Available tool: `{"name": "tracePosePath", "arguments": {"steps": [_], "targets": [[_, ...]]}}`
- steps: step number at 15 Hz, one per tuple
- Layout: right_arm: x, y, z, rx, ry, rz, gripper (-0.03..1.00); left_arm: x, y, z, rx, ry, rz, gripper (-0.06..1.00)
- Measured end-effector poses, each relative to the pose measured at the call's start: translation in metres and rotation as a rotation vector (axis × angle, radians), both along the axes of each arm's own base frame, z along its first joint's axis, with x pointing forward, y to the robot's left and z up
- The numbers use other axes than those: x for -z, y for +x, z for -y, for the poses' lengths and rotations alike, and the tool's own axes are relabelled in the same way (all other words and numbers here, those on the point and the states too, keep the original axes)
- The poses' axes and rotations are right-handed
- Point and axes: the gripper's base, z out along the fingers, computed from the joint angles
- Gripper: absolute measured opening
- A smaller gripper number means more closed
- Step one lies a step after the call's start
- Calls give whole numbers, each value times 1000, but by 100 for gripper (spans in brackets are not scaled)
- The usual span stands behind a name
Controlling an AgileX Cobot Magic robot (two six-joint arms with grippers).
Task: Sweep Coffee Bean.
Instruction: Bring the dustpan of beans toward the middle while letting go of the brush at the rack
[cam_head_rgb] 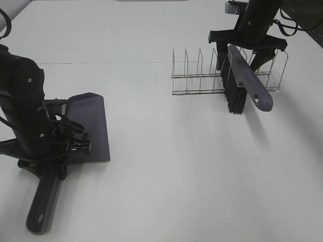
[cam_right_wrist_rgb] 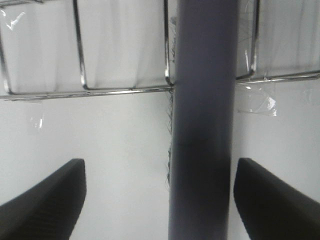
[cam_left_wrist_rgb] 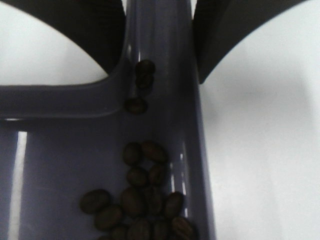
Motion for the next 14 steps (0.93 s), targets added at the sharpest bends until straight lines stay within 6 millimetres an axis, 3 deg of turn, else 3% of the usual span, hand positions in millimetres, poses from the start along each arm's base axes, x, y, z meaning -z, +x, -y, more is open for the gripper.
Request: {"name": "tracePosePath", "arguments": {"steps": [4,8,9,10,14], "targets": [[-68,-13,3,-14,-5,142,77,0,0,0,-2,-1,-2,34],[-146,-40,7,-51,-6,311,77,0,0,0,-3,-2,-2,34],[-156,-45,7,-54,1,333,77,-1,1,1,-3,-2,-1,34],[-185,-67,8,-73,12,386,77,-2,3,1,-3,0,-8,34],[-184,-124,14,-121,-10,297,77,-12,21,10,-2,-25,50,34]]}}
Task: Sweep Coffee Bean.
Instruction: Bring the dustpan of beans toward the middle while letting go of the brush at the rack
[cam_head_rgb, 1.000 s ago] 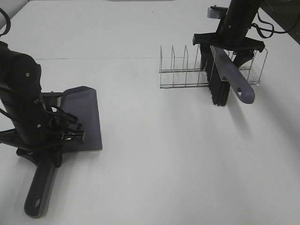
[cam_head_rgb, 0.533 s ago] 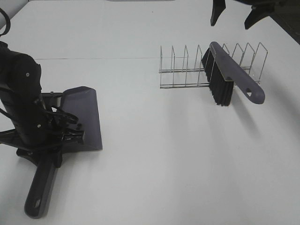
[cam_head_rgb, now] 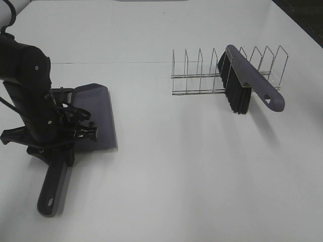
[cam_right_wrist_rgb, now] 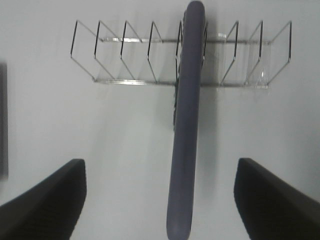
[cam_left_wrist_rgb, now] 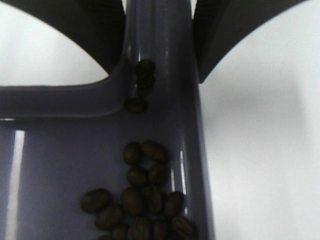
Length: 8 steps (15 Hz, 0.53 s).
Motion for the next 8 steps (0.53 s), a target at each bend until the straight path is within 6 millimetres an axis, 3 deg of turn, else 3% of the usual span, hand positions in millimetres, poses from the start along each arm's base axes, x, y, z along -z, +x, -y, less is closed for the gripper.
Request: {"name": "tracePosePath", "arguments": {"steps": [4,8], "targets": [[15,-60,7,-1,-10,-81,77,-1,16,7,38,1,13,34],[20,-93,11,-1,-8,-66,77,11,24,9,94,18,-21,34]]}}
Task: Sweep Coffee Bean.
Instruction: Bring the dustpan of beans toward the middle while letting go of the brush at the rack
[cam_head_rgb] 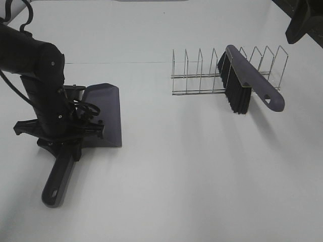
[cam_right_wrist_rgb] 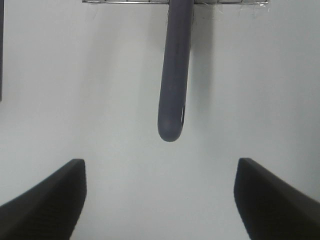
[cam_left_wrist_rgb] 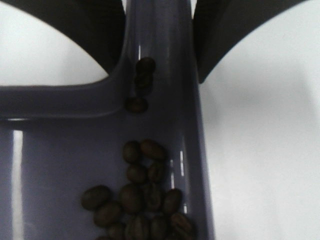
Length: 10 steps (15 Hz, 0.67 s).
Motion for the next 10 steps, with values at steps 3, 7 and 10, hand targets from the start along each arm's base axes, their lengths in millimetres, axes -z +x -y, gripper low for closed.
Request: {"name": "tracePosePath", "arguments": {"steps": [3,7,10], "targets": [[-4,-14,2,0,2,19,77,0,1,-1,15,8,5,34],[-5,-15,2,0,3,25,77,0,0,-1,20,13,1,39],[-5,-15,2,-2,-1,24,77,0,-1,-3,36,33,-9,66]]}}
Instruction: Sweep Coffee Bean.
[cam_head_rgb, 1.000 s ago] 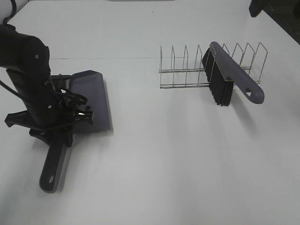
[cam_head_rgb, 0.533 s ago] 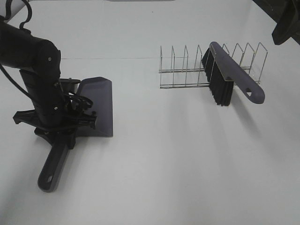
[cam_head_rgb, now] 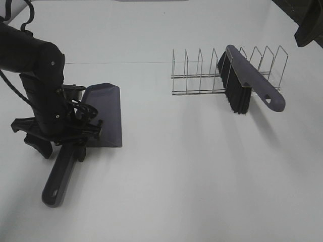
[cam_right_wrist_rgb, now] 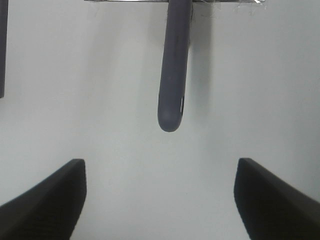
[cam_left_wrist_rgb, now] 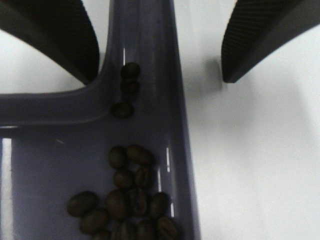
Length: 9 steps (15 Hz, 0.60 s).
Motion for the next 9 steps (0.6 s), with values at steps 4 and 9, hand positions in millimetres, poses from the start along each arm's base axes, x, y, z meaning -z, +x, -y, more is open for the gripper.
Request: {"name": "tracePosePath", "arguments": {"steps": [4,9], "targets": [[1,-1,2,-16,-28,-15,77,-8,-9,-10,47,101,-90,75],[11,-6,2,-23,-37,-64,77,-77,-15,-13,43,50,52,76]]}}
